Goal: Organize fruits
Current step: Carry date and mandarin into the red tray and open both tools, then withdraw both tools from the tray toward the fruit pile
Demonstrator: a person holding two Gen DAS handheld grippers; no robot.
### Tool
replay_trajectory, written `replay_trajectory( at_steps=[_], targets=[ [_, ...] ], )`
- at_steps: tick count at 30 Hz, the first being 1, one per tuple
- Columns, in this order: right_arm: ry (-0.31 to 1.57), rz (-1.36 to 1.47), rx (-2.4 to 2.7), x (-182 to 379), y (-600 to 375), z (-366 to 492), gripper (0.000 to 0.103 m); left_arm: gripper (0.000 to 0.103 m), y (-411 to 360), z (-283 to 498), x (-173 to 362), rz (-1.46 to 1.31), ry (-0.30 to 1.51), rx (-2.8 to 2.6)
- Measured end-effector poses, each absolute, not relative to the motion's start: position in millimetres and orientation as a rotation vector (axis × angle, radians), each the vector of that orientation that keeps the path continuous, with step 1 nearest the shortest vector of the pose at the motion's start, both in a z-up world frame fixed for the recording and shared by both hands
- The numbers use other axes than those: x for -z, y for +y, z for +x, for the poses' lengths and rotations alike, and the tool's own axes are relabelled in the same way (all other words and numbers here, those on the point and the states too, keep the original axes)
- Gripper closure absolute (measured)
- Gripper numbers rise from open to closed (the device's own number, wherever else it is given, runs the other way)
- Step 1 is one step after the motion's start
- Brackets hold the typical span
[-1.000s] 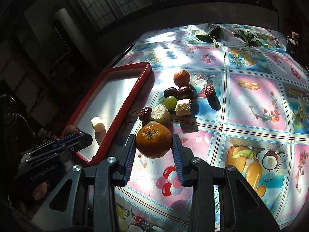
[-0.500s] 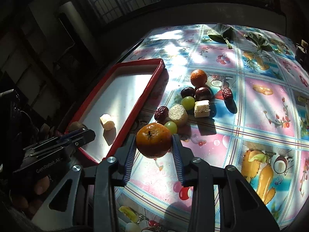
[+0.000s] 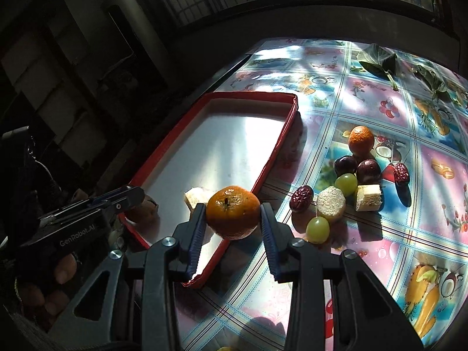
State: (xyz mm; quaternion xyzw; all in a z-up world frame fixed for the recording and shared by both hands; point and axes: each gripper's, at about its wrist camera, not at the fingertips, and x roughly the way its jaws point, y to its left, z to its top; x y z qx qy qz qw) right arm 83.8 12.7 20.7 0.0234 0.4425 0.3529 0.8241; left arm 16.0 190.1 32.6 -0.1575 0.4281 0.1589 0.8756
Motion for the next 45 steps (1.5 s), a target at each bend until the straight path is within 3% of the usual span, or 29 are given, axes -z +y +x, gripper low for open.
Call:
replay_trajectory(
  at_steps=[18, 28, 33, 38, 45],
  targets=[
    [1.005, -0.099, -0.79, 12, 107, 126, 0.064, 0.078, 223, 72, 21, -0.347, 1.055, -0.417],
    [1.044, -0.116, -0.804, 30, 109, 130, 0.063, 0.076, 222, 67, 16, -0.359, 1.026, -0.424],
    [1.047, -0.09, -0.804, 26, 100, 129, 0.063, 0.058, 219, 59, 3, -0.381, 0.992, -0.419],
    [1.014, -0.054, -0.808, 12, 89, 120, 0.052, 0.058, 213, 50, -11, -0.394, 0.967, -0.415],
    [0.95, -0.017, -0.807, -14, 58, 106, 0.052, 0.053, 187, 37, -31, -0.383, 0.924, -0.37]
  ],
)
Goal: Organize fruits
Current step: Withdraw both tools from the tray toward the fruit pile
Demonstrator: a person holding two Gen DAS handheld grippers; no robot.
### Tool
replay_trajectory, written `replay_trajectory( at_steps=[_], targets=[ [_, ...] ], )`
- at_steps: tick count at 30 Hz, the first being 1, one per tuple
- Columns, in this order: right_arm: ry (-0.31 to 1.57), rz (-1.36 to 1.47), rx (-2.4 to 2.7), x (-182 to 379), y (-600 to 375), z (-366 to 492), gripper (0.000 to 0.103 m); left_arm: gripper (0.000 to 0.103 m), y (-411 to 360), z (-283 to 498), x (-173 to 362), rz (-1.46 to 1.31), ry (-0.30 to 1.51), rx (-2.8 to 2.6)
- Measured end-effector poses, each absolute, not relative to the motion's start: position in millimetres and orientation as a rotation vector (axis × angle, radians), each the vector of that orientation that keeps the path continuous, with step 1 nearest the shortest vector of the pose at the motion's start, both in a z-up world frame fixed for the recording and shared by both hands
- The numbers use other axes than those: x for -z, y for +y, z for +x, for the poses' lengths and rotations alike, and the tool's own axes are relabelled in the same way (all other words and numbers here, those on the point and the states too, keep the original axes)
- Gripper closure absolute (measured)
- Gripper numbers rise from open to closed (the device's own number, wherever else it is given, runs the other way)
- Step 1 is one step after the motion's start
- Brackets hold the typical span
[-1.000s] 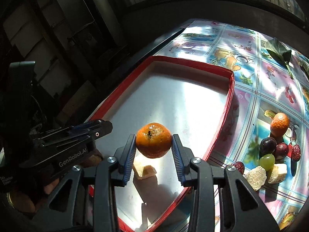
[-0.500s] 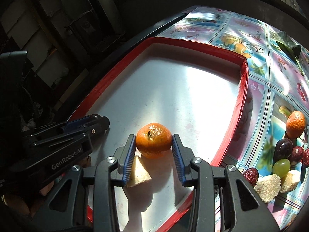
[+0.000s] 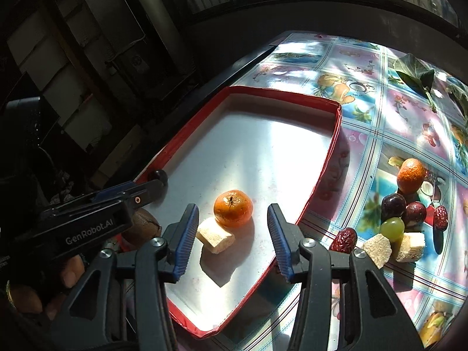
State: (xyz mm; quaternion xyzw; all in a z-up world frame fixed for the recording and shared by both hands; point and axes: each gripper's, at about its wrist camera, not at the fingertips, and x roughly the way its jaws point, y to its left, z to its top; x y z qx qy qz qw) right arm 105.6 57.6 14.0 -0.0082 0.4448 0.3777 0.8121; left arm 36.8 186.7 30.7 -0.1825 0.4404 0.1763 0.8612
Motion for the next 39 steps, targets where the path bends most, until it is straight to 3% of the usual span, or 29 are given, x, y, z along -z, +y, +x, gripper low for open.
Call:
replay_trajectory(
  at_steps=[20, 39],
  targets=[
    [0.921, 0.186, -0.433, -2, -169, 76, 0.053, 0.048, 60, 38, -36, -0.258, 0.954, -0.116],
    [0.901, 0.278, -0.252, 9, -236, 84, 0.053, 0.048, 36, 56, -37, -0.226, 0.974, -0.067]
  ],
)
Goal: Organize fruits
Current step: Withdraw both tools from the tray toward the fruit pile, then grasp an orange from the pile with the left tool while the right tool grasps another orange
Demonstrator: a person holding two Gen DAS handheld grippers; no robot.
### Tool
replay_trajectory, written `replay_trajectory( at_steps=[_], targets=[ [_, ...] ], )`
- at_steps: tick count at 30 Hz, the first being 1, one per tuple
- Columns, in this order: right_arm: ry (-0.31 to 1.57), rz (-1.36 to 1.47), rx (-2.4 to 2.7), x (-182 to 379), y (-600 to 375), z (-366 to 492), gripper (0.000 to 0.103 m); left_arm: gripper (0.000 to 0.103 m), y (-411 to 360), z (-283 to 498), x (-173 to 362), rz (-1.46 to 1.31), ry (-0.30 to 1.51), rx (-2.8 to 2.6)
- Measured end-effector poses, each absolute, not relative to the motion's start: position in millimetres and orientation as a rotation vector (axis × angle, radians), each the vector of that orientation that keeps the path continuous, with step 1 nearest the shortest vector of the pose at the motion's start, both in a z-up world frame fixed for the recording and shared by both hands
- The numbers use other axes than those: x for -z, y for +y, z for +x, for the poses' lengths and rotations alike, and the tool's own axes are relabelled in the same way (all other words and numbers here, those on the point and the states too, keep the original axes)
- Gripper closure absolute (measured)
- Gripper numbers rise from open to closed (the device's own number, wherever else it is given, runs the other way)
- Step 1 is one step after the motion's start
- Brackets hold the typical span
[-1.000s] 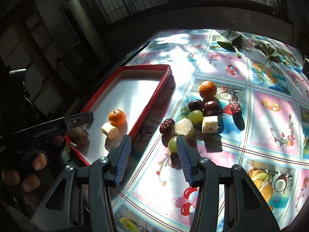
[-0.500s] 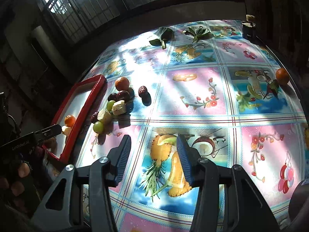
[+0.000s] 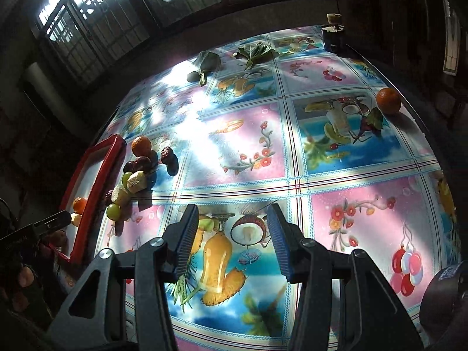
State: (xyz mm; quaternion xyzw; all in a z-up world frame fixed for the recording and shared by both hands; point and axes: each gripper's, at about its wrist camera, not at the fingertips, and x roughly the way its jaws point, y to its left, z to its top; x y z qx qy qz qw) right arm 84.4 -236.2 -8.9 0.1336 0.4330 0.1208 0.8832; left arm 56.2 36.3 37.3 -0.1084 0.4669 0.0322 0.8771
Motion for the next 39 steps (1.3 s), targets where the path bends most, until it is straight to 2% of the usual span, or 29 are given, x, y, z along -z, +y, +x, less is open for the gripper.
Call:
replay_trajectory(
  at_steps=[8, 14, 21, 23, 27, 29, 30, 31, 33, 35, 39],
  targets=[
    [0.874, 0.338, -0.107, 9, -273, 102, 0.053, 0.048, 30, 98, -37, -0.199, 0.967, -0.036],
    [0.833, 0.407, 0.124, 0, -326, 148, 0.052, 0.048, 28, 146, -28, -0.213, 0.996, -0.012],
    [0.878, 0.381, 0.309, 12, -355, 206, 0.052, 0.048, 19, 197, -10, -0.185, 1.043, -0.046],
    [0.874, 0.345, 0.35, 15, -356, 213, 0.044, 0.048, 16, 207, -1, -0.177, 1.071, -0.04],
    [0.87, 0.309, 0.374, 19, -357, 217, 0.043, 0.048, 9, 215, 14, -0.151, 1.105, -0.042],
    [0.877, 0.3, 0.374, 22, -357, 217, 0.043, 0.052, 8, 217, 21, -0.147, 1.124, -0.046],
    [0.886, 0.303, 0.369, 25, -359, 219, 0.043, 0.066, 7, 219, 25, -0.154, 1.138, -0.041],
    [0.897, 0.308, 0.37, 28, -360, 220, 0.044, 0.07, 7, 219, 25, -0.154, 1.131, -0.041],
    [0.892, 0.312, 0.369, 31, -362, 220, 0.047, 0.07, 7, 218, 23, -0.156, 1.131, -0.044],
    [0.885, 0.333, 0.343, 30, -364, 219, 0.065, 0.07, 6, 215, 21, -0.158, 1.124, -0.038],
    [0.876, 0.359, 0.271, 27, -360, 214, 0.065, 0.07, 10, 200, 8, -0.174, 1.088, -0.026]
  ],
)
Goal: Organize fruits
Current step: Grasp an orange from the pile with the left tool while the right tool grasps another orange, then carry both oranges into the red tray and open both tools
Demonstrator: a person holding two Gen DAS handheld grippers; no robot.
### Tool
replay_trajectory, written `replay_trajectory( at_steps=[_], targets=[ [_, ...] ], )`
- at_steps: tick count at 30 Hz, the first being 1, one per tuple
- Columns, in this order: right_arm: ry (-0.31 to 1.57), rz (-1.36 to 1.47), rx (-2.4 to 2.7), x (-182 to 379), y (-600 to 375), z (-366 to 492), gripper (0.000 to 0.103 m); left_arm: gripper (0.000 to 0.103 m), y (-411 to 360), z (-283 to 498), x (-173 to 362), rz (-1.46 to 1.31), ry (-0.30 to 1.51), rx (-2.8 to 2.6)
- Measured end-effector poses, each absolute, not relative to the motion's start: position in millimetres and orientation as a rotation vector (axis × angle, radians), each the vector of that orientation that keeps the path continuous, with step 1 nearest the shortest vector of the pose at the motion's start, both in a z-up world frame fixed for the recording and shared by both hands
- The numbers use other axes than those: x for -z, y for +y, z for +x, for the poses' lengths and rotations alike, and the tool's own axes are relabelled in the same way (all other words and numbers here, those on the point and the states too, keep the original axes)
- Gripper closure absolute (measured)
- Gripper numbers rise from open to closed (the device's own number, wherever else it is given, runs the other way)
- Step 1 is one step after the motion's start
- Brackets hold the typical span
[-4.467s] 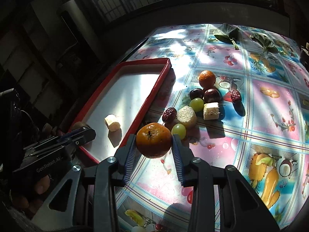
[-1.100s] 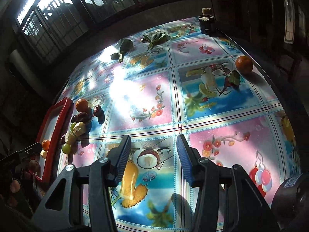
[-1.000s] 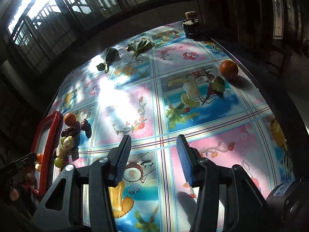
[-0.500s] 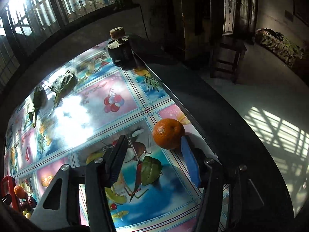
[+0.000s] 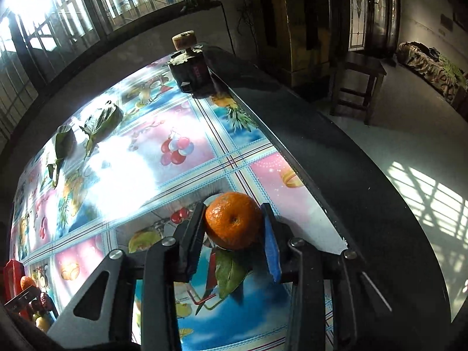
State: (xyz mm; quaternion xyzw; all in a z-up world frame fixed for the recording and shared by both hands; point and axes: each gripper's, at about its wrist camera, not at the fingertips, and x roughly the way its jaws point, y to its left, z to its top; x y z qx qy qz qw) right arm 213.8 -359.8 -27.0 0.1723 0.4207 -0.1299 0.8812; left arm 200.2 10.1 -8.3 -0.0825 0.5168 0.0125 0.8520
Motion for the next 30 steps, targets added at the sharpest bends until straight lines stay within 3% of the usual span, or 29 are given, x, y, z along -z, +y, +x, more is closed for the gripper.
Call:
replay_trajectory(
  at_steps=[12, 30],
  targets=[
    [0.854, 0.382, 0.003, 6, -292, 165, 0.065, 0.07, 25, 135, -29, -0.199, 0.994, -0.078],
    [0.857, 0.274, -0.364, -31, -165, 91, 0.064, 0.07, 59, 56, -36, -0.171, 0.967, -0.255]
  ],
)
